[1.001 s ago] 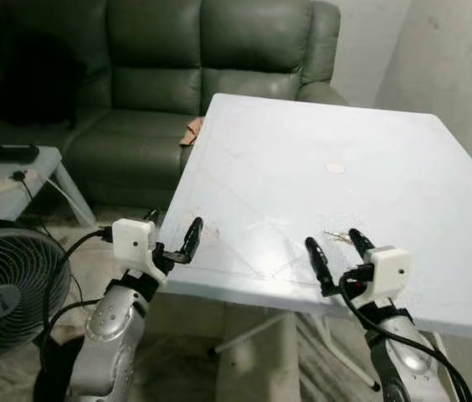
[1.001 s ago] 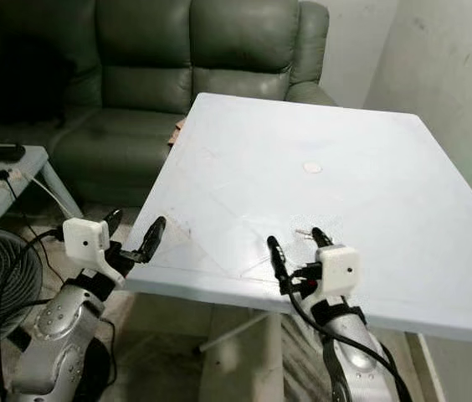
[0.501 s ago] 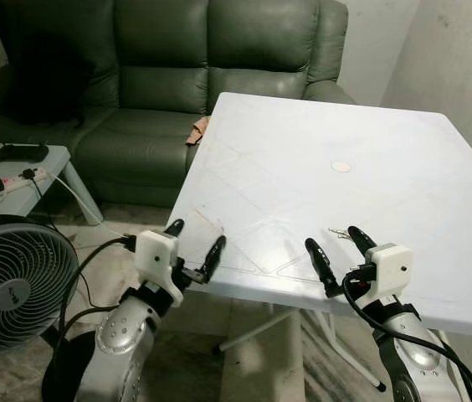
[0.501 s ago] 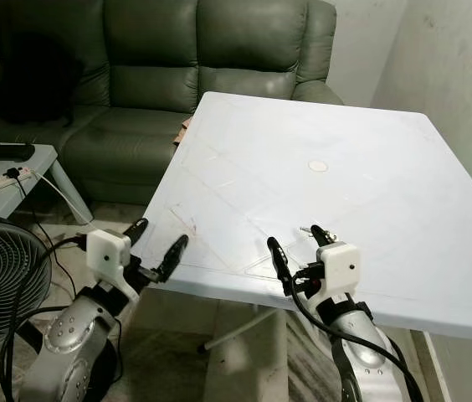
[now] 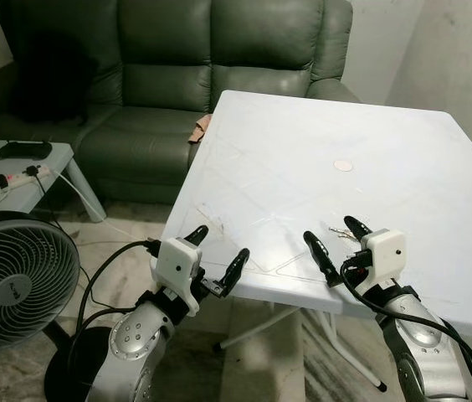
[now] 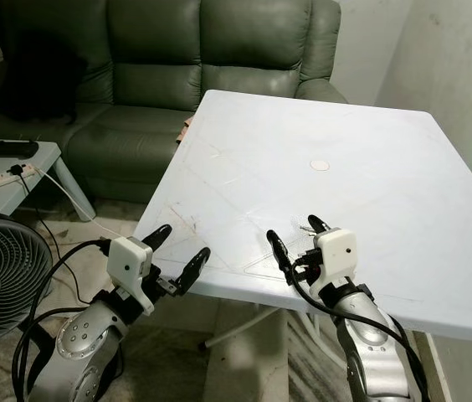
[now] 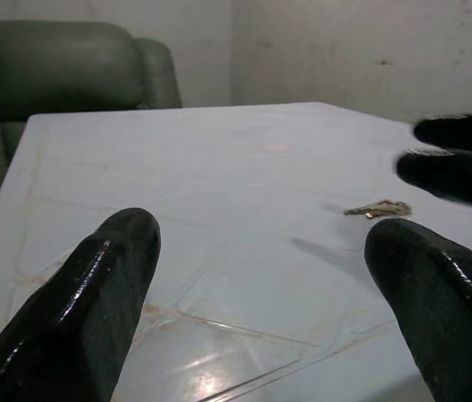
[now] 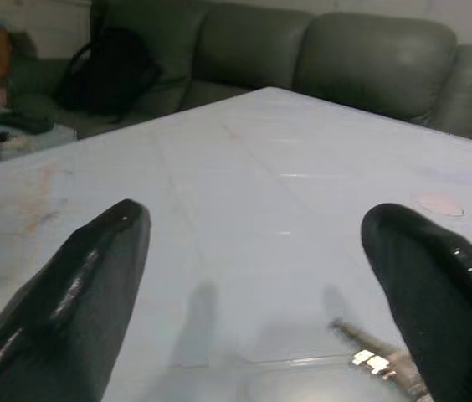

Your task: Hang keys on a hook

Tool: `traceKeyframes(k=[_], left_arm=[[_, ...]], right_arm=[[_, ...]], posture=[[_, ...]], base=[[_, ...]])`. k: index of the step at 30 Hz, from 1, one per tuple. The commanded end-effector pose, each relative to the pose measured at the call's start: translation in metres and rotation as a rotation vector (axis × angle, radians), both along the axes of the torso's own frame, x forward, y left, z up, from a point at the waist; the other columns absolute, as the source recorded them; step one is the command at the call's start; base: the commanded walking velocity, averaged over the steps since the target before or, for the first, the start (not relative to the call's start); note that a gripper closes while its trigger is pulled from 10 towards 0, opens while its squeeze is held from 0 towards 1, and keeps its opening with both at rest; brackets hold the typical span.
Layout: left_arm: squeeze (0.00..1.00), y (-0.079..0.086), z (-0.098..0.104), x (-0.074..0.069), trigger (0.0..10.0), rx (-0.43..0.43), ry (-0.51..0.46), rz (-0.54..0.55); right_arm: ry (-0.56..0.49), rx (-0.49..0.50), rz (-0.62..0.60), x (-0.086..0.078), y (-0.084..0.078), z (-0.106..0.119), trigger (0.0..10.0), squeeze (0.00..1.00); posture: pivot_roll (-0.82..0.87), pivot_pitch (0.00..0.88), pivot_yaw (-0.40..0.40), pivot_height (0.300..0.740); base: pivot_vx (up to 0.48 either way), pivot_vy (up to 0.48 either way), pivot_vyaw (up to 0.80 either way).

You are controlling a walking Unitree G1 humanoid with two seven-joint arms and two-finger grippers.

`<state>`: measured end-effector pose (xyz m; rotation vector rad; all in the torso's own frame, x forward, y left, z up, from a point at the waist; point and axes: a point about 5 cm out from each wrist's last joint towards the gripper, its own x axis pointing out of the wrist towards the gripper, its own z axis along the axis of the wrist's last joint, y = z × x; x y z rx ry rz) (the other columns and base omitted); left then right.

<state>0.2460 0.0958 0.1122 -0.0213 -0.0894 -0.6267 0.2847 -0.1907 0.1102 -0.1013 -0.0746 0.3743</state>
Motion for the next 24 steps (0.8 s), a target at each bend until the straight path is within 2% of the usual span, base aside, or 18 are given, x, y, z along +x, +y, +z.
traceKeyframes(k=[1,4,6,9,24], left_arm=[[0.00,-0.003,0.004,-0.002,10.0,0.013,-0.018,-0.022],[0.00,-0.004,0.005,-0.003,10.0,0.011,-0.018,-0.028],[0.00,-0.008,0.006,-0.005,10.0,0.010,-0.016,-0.046],[0.00,-0.010,0.007,-0.007,10.0,0.013,-0.015,-0.060],[0.00,-0.013,0.006,-0.016,10.0,0.017,0.010,-0.078]], right_arm=[[-0.004,-0.010,-0.005,0.004,-0.006,0.002,10.0,0.00],[0.000,-0.021,0.004,0.008,-0.008,0.002,10.0,0.00],[0.009,-0.044,0.010,0.018,-0.013,0.004,10.0,0.00],[0.015,-0.059,0.037,0.025,-0.014,0.006,10.0,0.00],[0.082,-0.141,0.108,0.047,-0.034,0.008,10.0,0.00]], posture=[[-0.03,0.000,-0.010,0.740],[-0.04,0.000,-0.007,0.740],[-0.04,0.012,-0.006,0.740],[-0.04,0.028,-0.004,0.740],[-0.04,0.082,-0.011,0.740]], base=[[0.000,0.000,0.00],[0.000,0.000,0.00],[0.000,0.000,0.00],[0.000,0.000,0.00],[0.000,0.000,0.00]])
